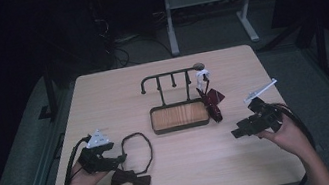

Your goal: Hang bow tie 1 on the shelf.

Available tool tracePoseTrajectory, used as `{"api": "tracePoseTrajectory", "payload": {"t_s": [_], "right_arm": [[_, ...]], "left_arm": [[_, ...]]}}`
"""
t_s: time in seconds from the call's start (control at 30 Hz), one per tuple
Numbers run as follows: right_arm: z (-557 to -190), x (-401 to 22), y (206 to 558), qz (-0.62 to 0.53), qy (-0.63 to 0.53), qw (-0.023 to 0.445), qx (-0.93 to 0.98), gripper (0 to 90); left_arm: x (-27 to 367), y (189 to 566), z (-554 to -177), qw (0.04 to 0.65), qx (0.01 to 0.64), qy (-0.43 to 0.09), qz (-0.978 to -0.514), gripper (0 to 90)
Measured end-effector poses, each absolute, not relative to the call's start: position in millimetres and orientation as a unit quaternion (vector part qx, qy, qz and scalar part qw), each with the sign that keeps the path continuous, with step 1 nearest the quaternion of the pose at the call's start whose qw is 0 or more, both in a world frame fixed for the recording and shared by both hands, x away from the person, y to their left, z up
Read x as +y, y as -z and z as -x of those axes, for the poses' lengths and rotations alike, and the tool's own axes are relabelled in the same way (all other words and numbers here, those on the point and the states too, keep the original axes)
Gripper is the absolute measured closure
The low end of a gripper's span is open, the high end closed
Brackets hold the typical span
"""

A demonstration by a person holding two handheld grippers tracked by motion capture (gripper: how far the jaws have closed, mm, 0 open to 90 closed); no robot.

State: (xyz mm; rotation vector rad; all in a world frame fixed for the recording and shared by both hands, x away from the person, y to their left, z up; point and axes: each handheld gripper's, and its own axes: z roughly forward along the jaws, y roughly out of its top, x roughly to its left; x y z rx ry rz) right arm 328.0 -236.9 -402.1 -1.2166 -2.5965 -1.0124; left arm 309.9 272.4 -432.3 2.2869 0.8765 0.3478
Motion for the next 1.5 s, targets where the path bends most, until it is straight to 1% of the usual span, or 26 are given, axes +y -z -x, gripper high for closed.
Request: {"api": "tracePoseTrajectory", "payload": {"t_s": [0.5, 0.7, 0.97, 1.07, 1.23, 1.37, 1.5], "right_arm": [[-325.2, -241.5, 405.3, 0.402, 0.333, 0.054, -0.851, 47.2], [-323.1, -242.6, 403.4, 0.4, 0.337, 0.052, -0.851, 47.2], [-322.2, -241.5, 401.3, 0.394, 0.338, 0.045, -0.853, 47.2], [-322.5, -241.0, 402.0, 0.395, 0.336, 0.047, -0.854, 47.2], [-322.4, -239.8, 401.9, 0.395, 0.332, 0.049, -0.855, 47.3], [-322.4, -238.5, 401.9, 0.393, 0.331, 0.048, -0.856, 47.2], [-322.7, -237.7, 401.9, 0.392, 0.332, 0.048, -0.857, 47.3]], "left_arm": [[267.6, 428.4, -309.0, 0.322, 0.331, -0.134, -0.877, 34.5], [263.1, 427.1, -314.4, 0.306, 0.328, -0.13, -0.884, 40.0], [256.3, 425.6, -332.6, 0.286, 0.338, -0.129, -0.888, 45.5], [254.4, 426.1, -340.2, 0.269, 0.342, -0.13, -0.891, 48.5], [253.4, 427.3, -350.7, 0.262, 0.348, -0.127, -0.891, 51.3], [252.9, 430.0, -355.7, 0.263, 0.353, -0.124, -0.889, 55.5], [250.5, 434.7, -357.8, 0.249, 0.354, -0.123, -0.893, 58.8]]}}
